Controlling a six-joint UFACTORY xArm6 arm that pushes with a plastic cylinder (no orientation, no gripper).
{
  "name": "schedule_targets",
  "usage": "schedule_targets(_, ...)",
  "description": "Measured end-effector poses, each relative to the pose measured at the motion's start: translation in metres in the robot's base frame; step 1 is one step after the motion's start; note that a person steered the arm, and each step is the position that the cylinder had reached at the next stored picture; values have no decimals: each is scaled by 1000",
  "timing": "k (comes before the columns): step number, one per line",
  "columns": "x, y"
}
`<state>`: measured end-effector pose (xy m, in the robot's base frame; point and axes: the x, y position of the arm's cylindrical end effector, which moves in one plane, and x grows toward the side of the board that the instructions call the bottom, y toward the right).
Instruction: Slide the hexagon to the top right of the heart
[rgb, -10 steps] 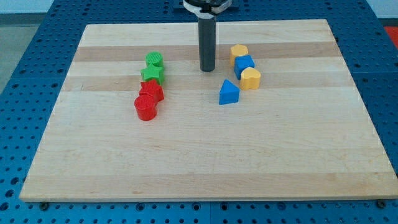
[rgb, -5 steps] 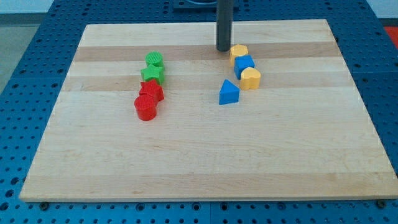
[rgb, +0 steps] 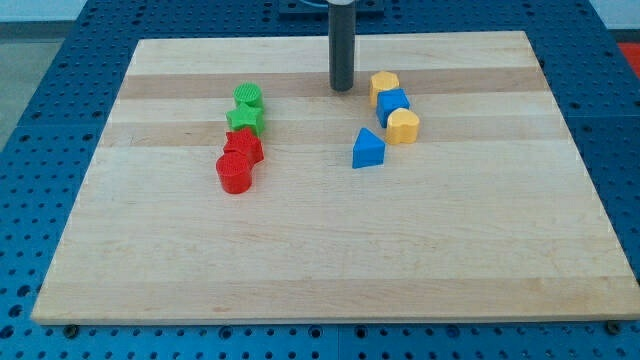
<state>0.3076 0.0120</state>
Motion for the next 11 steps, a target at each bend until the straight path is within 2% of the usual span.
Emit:
schedule_targets(6,-11,117)
schedule_targets(11,29,111)
